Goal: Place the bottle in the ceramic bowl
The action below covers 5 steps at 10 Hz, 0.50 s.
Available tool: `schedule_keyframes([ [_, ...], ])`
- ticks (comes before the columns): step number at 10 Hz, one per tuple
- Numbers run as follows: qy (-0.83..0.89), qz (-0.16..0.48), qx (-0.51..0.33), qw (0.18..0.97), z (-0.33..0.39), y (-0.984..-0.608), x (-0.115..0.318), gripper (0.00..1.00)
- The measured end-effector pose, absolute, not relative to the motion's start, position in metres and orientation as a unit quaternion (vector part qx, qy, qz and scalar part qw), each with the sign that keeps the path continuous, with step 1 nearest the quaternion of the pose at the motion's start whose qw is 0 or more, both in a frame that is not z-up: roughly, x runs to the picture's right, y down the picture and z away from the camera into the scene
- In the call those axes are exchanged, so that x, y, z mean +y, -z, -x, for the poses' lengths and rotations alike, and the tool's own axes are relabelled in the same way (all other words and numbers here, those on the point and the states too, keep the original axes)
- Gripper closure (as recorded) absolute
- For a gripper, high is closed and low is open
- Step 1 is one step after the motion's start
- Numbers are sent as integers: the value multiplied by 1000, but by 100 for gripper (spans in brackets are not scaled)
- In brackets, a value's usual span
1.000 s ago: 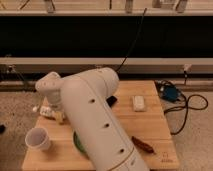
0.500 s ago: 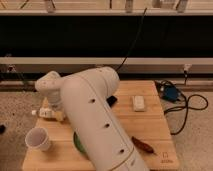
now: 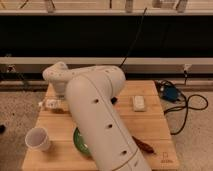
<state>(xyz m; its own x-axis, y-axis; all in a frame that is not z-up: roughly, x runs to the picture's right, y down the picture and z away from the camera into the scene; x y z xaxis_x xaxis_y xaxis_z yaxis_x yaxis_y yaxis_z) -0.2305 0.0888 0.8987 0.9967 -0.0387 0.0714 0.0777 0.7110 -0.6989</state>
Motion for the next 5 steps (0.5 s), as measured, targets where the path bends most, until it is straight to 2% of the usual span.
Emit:
schedule_keyframes([
  [3, 33, 377, -38, 925, 216, -892, 63, 98],
  [5, 37, 381, -39, 923, 212, -881, 64, 98],
])
